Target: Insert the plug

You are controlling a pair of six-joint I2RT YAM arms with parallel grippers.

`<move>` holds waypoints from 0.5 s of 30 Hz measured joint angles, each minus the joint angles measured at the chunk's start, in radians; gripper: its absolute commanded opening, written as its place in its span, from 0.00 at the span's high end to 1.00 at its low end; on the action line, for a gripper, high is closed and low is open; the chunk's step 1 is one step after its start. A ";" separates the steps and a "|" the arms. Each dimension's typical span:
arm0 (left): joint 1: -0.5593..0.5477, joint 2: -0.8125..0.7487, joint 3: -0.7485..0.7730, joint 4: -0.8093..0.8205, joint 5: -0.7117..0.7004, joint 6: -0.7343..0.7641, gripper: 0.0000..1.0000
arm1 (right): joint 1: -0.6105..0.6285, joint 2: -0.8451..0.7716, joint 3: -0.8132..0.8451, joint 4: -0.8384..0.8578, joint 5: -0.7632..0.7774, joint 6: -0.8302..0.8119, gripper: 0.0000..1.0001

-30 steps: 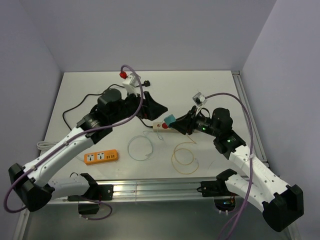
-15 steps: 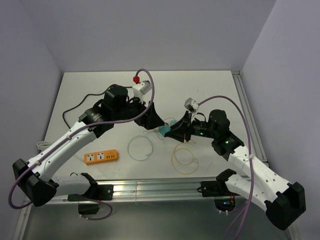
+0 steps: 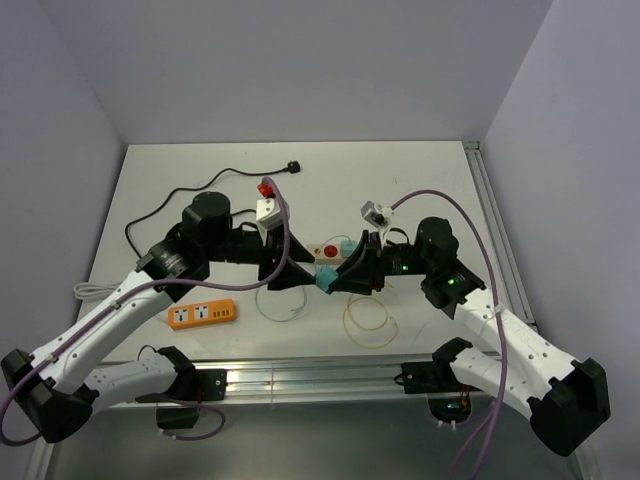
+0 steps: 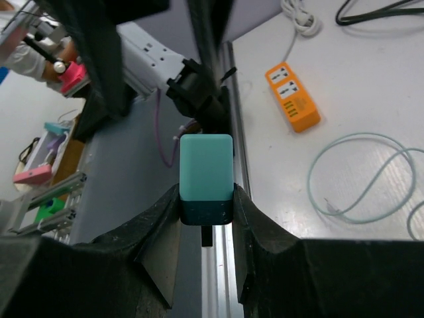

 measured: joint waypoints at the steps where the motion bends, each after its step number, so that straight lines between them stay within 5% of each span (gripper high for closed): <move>1: 0.000 0.016 0.000 -0.004 0.015 0.010 0.42 | 0.000 -0.005 0.000 0.010 -0.014 0.012 1.00; 15: 0.000 0.088 0.023 0.001 0.151 0.014 0.44 | 0.018 -0.051 0.019 0.043 -0.069 0.039 1.00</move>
